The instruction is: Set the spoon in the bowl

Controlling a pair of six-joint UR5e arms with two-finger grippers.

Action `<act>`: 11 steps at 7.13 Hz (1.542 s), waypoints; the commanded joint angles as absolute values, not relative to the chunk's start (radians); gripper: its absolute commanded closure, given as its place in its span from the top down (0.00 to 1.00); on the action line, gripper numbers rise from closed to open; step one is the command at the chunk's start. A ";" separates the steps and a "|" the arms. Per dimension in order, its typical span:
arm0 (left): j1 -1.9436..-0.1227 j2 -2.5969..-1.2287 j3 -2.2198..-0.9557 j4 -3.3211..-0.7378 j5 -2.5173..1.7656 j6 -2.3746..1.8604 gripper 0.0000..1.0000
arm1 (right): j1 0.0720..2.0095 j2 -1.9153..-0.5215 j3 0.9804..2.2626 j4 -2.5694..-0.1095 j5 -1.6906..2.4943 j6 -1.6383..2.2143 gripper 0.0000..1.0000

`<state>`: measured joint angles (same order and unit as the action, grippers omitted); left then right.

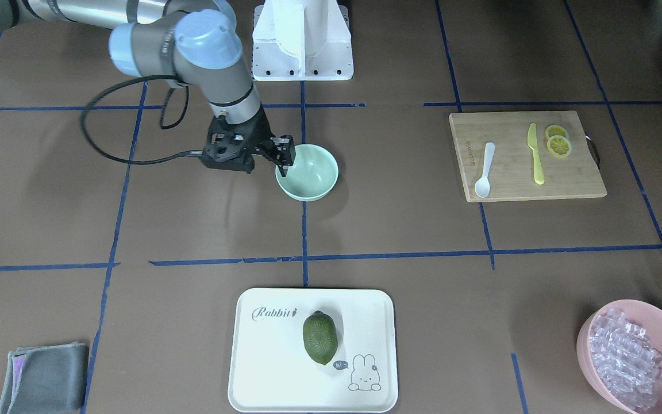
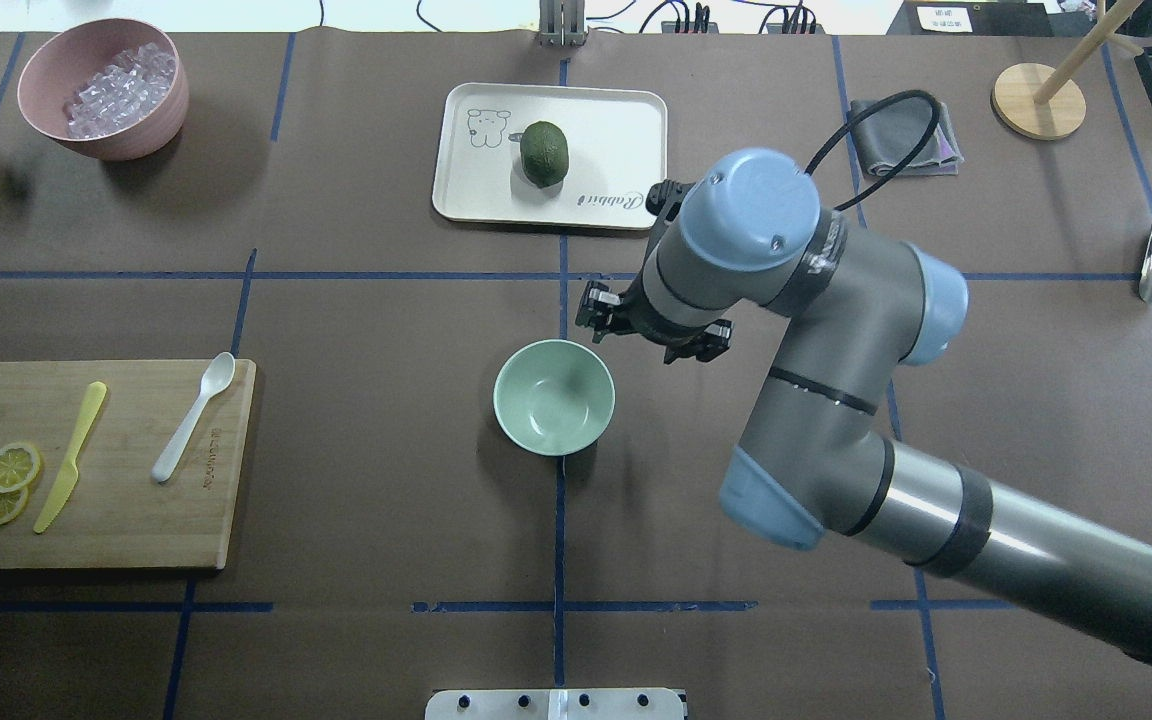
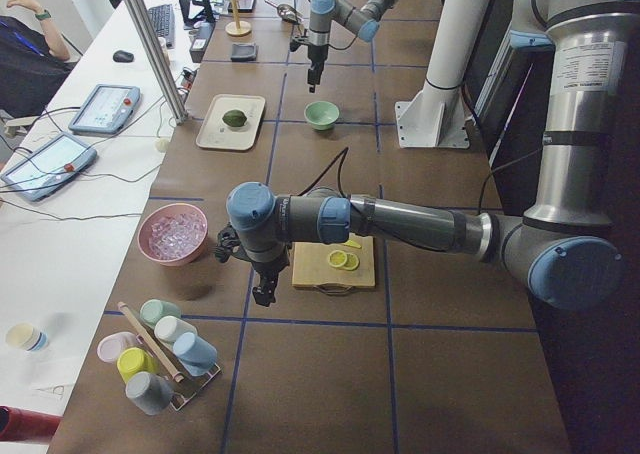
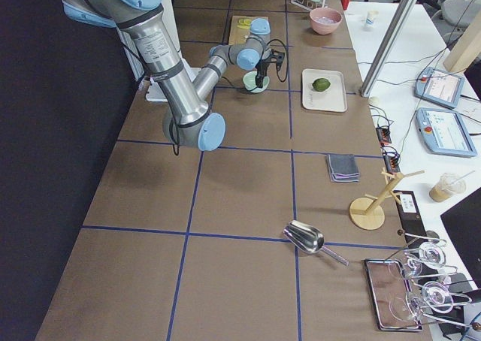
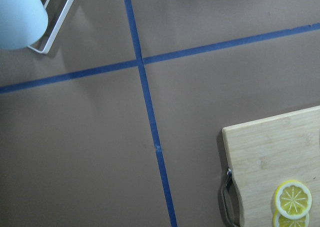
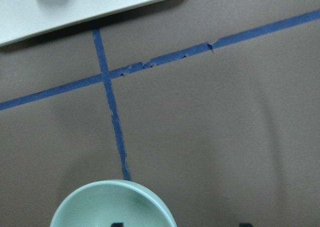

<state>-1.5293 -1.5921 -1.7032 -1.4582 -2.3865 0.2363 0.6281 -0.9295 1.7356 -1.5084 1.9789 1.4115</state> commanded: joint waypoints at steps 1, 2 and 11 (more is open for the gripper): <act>-1.496 -1.598 -1.701 -1.586 -2.384 0.229 1.00 | 0.805 -0.968 1.811 -1.685 2.104 1.132 1.00; -1.493 -1.591 -1.701 -1.604 -2.393 0.227 1.00 | 0.895 -1.021 1.837 -1.747 2.138 0.945 1.00; -1.313 -1.660 -1.729 -1.626 -2.414 -0.052 1.00 | 1.549 -1.676 1.835 -1.774 2.256 -0.320 1.00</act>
<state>-1.3571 -1.6483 -1.7270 -1.6238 -2.4141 -0.0142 1.4845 -1.5676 1.8347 -1.7943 2.2509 -0.2472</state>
